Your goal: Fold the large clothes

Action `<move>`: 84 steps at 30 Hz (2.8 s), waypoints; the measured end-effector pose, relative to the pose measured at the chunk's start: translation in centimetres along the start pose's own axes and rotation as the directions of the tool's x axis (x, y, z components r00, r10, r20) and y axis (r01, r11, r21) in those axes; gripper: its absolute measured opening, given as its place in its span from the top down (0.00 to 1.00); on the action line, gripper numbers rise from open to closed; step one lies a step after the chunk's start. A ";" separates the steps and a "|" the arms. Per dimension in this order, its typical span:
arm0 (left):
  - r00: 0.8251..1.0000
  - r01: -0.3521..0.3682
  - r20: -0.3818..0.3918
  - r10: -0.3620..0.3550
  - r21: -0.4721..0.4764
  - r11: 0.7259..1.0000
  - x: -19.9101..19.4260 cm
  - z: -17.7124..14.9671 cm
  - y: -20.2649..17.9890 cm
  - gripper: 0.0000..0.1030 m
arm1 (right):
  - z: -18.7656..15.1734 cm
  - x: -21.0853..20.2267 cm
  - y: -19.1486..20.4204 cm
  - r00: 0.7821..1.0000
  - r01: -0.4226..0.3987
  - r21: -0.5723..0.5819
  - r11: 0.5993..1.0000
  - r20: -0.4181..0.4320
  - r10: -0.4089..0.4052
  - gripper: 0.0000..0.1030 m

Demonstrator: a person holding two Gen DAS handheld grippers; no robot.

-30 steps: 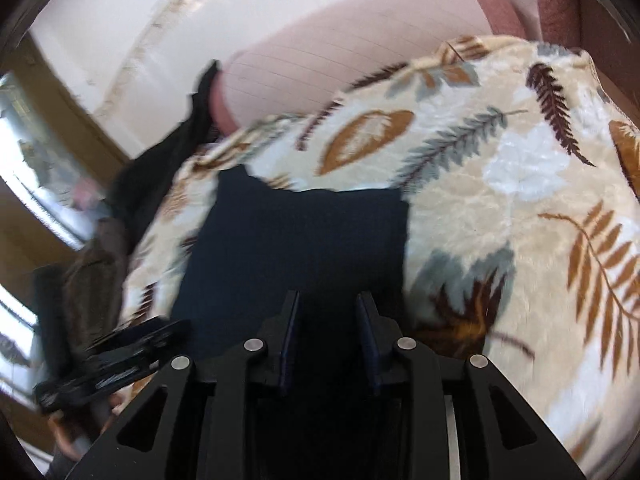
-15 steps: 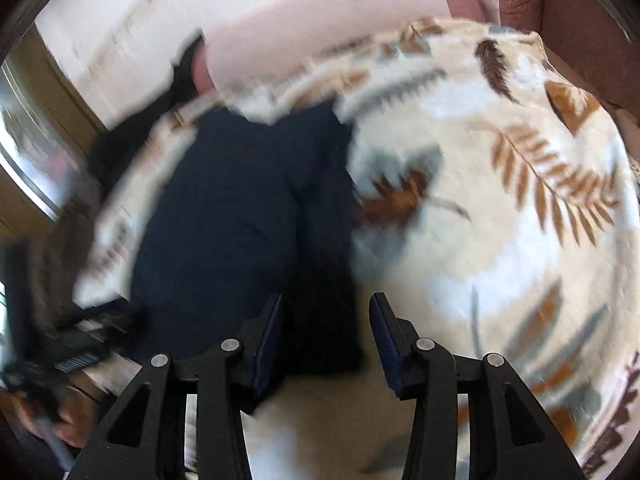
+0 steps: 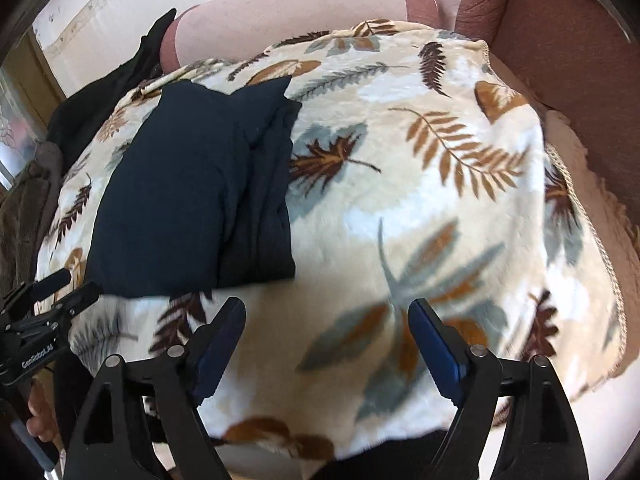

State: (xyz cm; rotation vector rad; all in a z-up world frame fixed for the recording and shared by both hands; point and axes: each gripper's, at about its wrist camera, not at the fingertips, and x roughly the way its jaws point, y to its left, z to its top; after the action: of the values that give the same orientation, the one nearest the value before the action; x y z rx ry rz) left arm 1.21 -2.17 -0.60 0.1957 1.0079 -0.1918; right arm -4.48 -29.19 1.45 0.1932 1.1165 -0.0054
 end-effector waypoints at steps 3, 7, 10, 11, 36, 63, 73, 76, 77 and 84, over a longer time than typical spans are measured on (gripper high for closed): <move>1.000 0.002 -0.003 -0.002 -0.006 1.000 0.0 -0.5 0.0 0.33 | -0.8 -0.7 0.0 1.000 0.003 0.002 1.000 -0.004 -0.003 0.17; 1.000 0.000 -0.008 0.000 -0.013 1.000 0.0 -0.7 0.2 0.33 | -0.8 -0.6 1.1 0.999 0.039 -0.031 0.999 0.002 -0.039 0.17; 1.000 -0.007 -0.002 0.007 -0.025 1.000 -0.2 -0.9 0.6 0.33 | -0.6 -0.8 1.8 0.999 0.035 -0.046 0.998 0.019 -0.034 0.17; 1.000 -0.012 0.002 0.012 -0.030 0.999 -0.3 -0.9 0.9 0.33 | -0.5 -0.9 2.0 0.999 0.038 -0.052 0.998 0.024 -0.037 0.17; 0.999 -0.024 0.017 0.027 -0.177 0.984 0.6 0.9 5.0 0.25 | 4.3 1.6 2.3 0.987 -0.151 0.062 0.987 0.058 0.147 0.13; 1.000 -0.002 -0.001 0.002 -0.252 0.968 7.1 10.1 6.1 0.23 | 14.2 8.9 3.7 0.947 -0.296 0.052 0.954 0.146 0.286 0.67; 1.000 -0.001 -0.004 0.000 -0.227 0.974 6.5 9.6 6.0 0.22 | 13.8 10.4 2.9 0.996 -0.088 0.039 0.995 0.037 0.086 0.42; 1.000 -0.009 0.026 0.015 -0.206 0.978 4.8 8.5 5.9 0.21 | 12.5 7.7 3.0 0.998 -0.023 0.008 1.000 0.058 0.022 0.24; 0.999 -0.019 0.036 0.027 -0.196 0.980 4.2 7.9 5.7 0.21 | 12.0 6.9 2.9 0.998 -0.010 -0.002 1.000 0.069 0.010 0.16; 0.992 -0.076 0.089 0.087 -0.118 0.990 0.9 4.1 3.8 0.21 | 7.2 1.7 3.9 0.985 0.109 -0.151 0.983 0.146 -0.087 0.00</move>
State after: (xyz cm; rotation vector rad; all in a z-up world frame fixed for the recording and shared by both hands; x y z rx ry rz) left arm 6.02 0.44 1.02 0.1221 0.9122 -0.0678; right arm 3.10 -26.30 3.63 -0.0049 0.9810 -0.0181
